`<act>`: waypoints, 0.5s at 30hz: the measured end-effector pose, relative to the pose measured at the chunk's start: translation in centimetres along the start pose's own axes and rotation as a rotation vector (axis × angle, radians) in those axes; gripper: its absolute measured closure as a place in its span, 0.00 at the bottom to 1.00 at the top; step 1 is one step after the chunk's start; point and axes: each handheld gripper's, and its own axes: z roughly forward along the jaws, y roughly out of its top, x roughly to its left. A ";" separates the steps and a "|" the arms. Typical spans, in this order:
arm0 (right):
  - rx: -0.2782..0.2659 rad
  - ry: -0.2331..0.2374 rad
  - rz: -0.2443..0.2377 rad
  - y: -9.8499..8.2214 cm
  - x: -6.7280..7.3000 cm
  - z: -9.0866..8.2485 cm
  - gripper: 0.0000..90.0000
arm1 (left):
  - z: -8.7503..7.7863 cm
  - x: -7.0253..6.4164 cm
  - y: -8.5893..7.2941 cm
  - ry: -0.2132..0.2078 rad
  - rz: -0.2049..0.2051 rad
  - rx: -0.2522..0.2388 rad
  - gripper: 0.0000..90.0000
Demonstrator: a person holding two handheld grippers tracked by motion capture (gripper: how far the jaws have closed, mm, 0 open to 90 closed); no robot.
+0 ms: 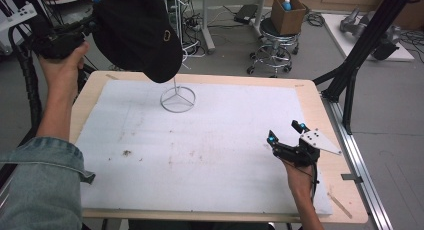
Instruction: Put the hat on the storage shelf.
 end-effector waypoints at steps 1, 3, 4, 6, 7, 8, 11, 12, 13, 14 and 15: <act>0.000 0.001 0.008 0.0 -0.1 0.1 0.11 | 0.0 0.0 0.0 0.000 0.000 0.000 0.88; -0.001 -0.001 0.021 0.1 -0.1 0.3 0.11 | 0.1 0.1 -0.6 0.009 0.004 0.021 0.87; 0.000 0.001 0.019 0.1 -0.1 0.3 0.11 | 0.1 0.1 -0.7 0.010 0.005 0.030 0.87; 0.004 0.005 0.019 0.1 -0.1 0.6 0.11 | 0.1 0.2 -1.0 0.018 0.007 0.047 0.86; 0.007 0.009 0.018 0.1 0.0 0.7 0.11 | 0.1 0.2 -1.0 0.018 0.007 0.047 0.86; 0.012 0.013 0.018 0.1 0.0 0.8 0.11 | 0.1 0.3 -1.3 0.022 0.007 0.059 0.85; 0.014 0.019 0.017 0.1 0.1 1.0 0.11 | 0.1 0.4 -1.8 0.022 -0.014 0.064 0.83; 0.012 0.016 0.017 0.1 0.2 1.0 0.11 | 0.1 0.5 -1.9 0.017 -0.025 0.066 0.83; 0.014 0.018 0.014 0.1 0.2 1.0 0.11 | 0.1 0.5 -2.0 0.018 -0.027 0.067 0.82; 0.014 0.019 0.012 0.1 0.2 1.0 0.11 | 0.1 0.5 -2.1 0.026 -0.024 0.072 0.81; 0.012 0.017 0.011 0.1 0.2 1.0 0.11 | 0.0 0.5 -2.2 0.030 -0.022 0.075 0.80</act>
